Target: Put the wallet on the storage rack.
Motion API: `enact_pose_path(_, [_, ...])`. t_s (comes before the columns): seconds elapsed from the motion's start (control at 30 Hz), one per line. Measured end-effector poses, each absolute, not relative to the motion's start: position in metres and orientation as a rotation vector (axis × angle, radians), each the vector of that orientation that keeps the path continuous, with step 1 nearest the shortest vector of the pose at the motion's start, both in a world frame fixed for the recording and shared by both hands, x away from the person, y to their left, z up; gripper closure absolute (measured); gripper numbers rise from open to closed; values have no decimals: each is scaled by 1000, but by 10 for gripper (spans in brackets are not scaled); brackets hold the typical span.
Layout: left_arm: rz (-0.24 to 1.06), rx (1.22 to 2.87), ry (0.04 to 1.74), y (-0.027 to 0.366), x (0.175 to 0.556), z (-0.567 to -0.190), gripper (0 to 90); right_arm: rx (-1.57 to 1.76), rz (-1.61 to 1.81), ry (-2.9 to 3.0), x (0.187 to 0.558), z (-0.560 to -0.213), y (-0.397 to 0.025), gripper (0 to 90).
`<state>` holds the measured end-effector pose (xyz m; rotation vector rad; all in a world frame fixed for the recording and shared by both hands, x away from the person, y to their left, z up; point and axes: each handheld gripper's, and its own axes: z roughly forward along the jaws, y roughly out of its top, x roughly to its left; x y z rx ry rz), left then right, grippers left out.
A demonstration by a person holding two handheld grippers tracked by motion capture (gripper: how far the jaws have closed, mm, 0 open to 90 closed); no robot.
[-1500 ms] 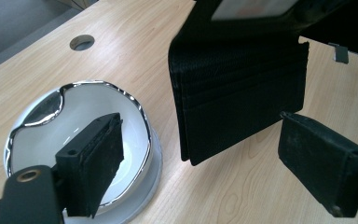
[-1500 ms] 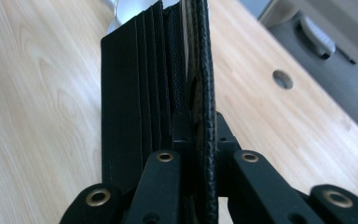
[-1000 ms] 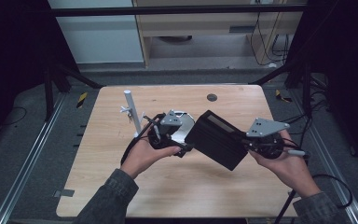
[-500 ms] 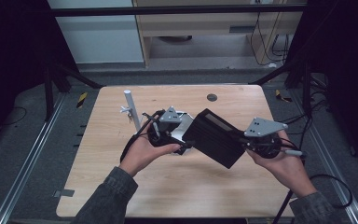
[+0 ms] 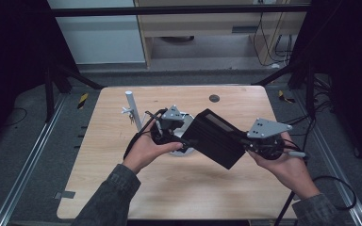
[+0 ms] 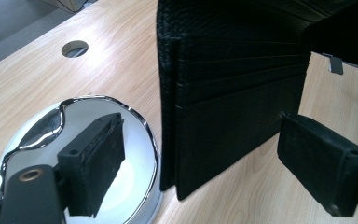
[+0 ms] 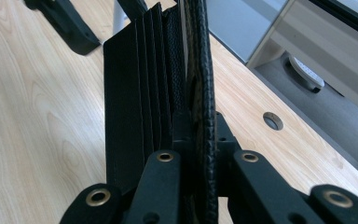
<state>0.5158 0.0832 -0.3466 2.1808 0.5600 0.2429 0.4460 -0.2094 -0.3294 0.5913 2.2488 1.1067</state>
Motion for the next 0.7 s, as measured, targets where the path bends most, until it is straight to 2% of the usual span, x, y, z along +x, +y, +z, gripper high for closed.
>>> enact_pose_path(0.57, [173,2204,517,70,527,-355,204,579,1171,2235,443,-326,-211,850])
enact_pose_path(0.7, [166,2213,504,67,529,-356,283,575,1191,2236,443,-328,-210,851])
